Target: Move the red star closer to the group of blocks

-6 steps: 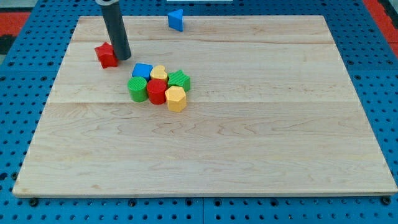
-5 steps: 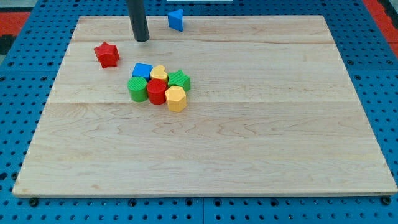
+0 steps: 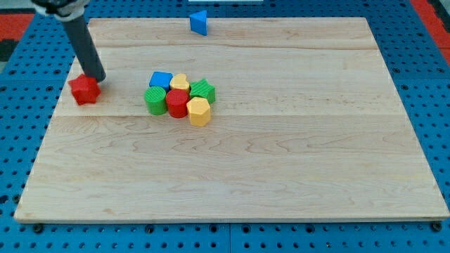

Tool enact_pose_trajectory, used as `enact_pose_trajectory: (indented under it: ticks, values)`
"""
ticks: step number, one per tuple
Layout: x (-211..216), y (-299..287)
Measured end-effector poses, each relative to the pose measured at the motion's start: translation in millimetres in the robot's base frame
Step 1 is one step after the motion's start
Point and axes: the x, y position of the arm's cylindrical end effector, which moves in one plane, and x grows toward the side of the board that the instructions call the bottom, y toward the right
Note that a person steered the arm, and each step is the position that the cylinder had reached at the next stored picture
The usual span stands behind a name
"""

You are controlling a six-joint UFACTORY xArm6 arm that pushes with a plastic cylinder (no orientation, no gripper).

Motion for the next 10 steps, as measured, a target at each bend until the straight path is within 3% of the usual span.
enact_pose_trajectory:
  ticks: [1,3,4,5,6,8,9,10]
  values:
    - [-35.0,-1.9]
    - [12.3,-7.9]
    - [18.4,10.3]
    - [1.6,-21.2]
    - [57.2,-25.4]
    - [98.6,38.7]
    - [148.3,-8.1]
    - [160.8,14.8]
